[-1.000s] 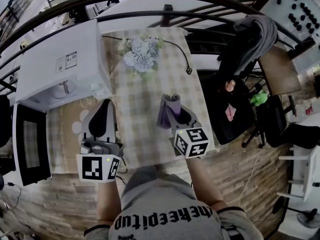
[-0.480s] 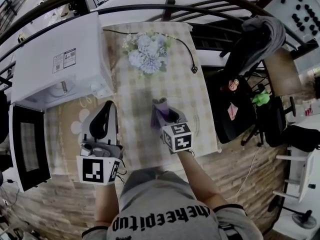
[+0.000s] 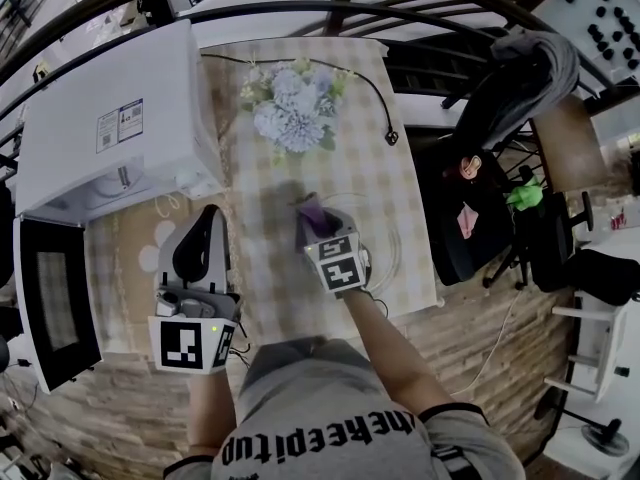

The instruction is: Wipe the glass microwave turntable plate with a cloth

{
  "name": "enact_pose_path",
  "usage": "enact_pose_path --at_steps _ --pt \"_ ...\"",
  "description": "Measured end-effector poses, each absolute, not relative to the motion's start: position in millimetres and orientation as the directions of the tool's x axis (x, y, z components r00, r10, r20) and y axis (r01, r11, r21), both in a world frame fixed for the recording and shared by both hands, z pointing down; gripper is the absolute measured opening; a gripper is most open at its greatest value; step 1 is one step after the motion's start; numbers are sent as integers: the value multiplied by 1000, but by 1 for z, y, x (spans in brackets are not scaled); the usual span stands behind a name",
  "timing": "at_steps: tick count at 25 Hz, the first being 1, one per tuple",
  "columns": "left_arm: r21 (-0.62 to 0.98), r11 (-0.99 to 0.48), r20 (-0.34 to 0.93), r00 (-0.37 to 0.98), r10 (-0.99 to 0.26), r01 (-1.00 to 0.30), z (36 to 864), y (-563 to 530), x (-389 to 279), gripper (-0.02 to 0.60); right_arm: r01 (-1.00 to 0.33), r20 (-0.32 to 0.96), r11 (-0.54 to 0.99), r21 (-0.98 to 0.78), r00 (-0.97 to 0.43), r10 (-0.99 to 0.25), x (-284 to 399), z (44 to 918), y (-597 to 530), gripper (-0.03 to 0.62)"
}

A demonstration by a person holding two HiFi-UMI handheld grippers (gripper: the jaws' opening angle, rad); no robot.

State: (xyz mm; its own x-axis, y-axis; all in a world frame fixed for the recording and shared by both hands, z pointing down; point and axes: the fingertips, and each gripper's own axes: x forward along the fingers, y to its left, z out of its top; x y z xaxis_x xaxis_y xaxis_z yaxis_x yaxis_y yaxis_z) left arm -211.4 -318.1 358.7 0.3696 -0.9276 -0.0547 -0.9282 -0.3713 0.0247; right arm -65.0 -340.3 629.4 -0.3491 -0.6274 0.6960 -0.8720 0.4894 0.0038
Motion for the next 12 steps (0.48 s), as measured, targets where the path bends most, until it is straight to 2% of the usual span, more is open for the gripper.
enact_pose_path --at_steps 12 --pt "23 -403 -53 402 -914 -915 362 -324 -197 11 -930 697 364 41 -235 -678 11 632 -354 107"
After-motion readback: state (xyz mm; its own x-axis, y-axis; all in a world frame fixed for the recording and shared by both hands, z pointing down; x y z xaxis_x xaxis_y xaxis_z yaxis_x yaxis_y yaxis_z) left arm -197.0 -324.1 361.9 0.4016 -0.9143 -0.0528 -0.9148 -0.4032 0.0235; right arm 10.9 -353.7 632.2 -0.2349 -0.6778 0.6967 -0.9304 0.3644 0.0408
